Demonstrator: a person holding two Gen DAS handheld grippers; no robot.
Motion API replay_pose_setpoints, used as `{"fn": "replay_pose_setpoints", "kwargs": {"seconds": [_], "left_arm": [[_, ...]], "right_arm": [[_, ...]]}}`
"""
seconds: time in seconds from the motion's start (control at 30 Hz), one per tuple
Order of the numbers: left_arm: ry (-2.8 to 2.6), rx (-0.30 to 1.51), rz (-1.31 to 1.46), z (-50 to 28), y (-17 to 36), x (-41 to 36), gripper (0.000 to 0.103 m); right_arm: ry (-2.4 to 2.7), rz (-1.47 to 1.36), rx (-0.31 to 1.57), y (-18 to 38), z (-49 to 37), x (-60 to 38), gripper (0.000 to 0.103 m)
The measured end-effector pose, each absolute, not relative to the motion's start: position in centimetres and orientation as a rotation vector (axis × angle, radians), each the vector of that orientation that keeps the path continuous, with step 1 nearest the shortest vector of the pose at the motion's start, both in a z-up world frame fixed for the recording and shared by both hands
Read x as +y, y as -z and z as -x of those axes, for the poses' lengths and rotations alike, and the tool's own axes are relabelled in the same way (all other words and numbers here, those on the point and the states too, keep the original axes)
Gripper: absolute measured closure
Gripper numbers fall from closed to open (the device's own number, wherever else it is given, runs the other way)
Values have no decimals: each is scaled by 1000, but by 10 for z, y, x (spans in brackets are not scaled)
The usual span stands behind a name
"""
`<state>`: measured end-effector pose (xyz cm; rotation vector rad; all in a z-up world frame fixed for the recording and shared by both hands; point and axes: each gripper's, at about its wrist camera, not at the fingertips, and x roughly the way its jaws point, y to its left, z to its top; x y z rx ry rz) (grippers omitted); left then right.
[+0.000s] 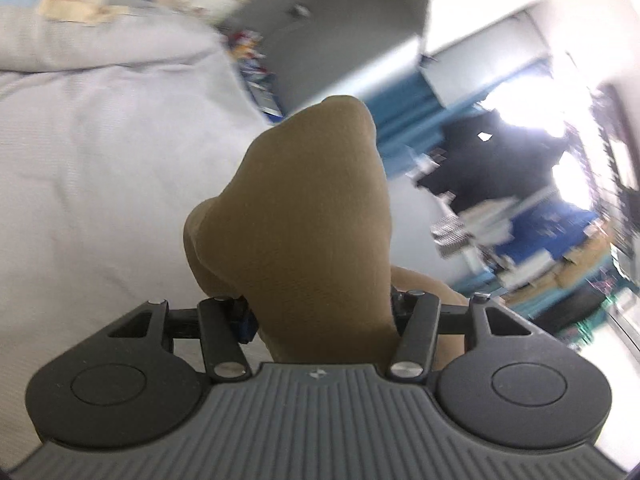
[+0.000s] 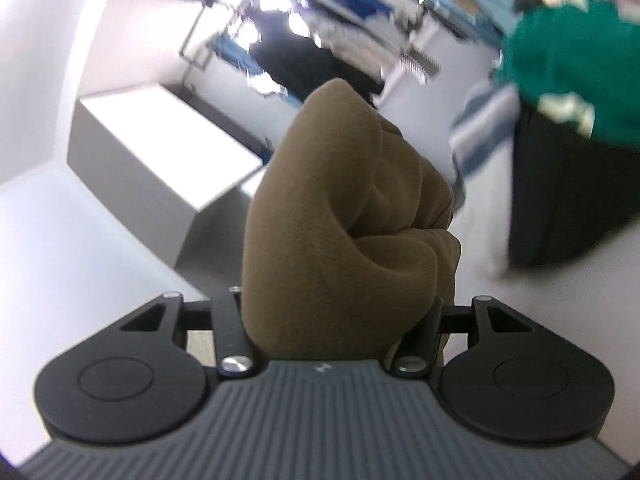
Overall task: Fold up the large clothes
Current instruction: 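Lift the hoodie bundle with both grippers and carry it toward the clothes pile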
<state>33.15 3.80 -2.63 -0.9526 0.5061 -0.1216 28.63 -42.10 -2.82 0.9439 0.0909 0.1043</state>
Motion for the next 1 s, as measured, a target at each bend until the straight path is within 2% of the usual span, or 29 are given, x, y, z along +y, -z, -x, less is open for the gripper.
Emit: {"fn": "replay_pose_setpoints", "kwargs": {"seconds": [0.13,0.27,0.4,0.5,0.7,0.87,1.0], "left_arm": [[218,519,929,-350,1,-29,43],[296,561,903,-373,-2,-94,43],[343,624,868,-402,20,-155,43],[378,696,828,-427,56,-190,43],[457,789,714,-458,135,-224,42],[544,774,629,-457,159,-222,42],[583,751,606,-436,178,-205,42]], "right_arm": [[-35,-935,26,5,-263,-467,47],[42,-921,1,5,-245,-513,47],[128,-922,8,27,-234,-549,47],[202,-937,33,58,-235,-568,47],[281,-1005,122,141,-216,-591,47],[279,-1070,131,196,-200,-587,48],[274,-1075,88,212,-186,-579,48]]}}
